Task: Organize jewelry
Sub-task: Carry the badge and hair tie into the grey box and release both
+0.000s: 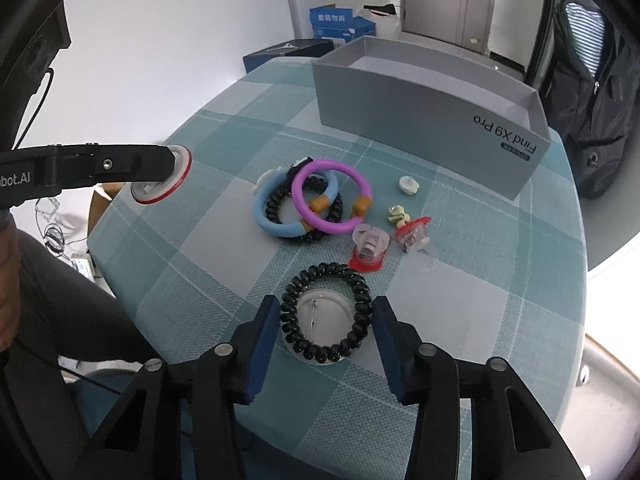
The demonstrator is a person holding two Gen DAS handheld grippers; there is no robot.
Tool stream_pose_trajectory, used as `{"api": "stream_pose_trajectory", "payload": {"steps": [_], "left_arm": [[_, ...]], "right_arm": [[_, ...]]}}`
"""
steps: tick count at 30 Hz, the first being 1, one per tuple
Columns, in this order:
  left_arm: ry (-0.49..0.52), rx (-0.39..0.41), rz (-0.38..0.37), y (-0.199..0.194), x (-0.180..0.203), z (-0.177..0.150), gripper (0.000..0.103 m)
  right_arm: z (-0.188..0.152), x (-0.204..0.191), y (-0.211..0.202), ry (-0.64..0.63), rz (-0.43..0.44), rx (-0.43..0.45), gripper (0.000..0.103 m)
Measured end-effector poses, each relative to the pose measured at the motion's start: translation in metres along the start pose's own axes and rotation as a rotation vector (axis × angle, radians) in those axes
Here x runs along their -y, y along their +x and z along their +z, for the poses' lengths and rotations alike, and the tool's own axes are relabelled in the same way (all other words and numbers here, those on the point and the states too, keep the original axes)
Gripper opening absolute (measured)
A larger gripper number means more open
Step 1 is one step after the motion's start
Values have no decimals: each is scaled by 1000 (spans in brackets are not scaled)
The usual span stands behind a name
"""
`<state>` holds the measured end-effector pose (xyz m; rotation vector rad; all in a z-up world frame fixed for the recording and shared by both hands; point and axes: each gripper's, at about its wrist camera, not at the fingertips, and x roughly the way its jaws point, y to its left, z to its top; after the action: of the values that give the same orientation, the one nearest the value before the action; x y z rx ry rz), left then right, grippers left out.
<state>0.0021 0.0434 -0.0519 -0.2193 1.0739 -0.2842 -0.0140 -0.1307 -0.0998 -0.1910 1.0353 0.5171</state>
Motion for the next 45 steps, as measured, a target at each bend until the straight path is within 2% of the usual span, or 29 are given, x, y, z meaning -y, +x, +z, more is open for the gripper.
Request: {"api": "stream_pose_trajectory", "payload": {"steps": [8,14,20,23,29,33,37,45], "left_arm": [[-18,8,-16,-2,0,5,20],[-26,17,-31,1,10,12,20],[-35,25,-69,3,22,40,20],[-29,39,-66,6,28,60,20],[-23,45,-70,22,38,111,20],[4,27,-73,40,45,131,20],[14,-14,-83,59,45,140,20],[-21,-101,-120,93,30,150,20]], "right_arm": [[7,9,-15,70,71,63,45],[20,18,-36,124,139,168,45],[48,38,-68,163,173,282,45],[68,51,-73,166,161,305,45],[106,91,-61,201,129,295,45],[124,107,-50,217,125,295,45],[139,120,-27,230,125,263,45],[143,129,3,235,138,194,45]]}}
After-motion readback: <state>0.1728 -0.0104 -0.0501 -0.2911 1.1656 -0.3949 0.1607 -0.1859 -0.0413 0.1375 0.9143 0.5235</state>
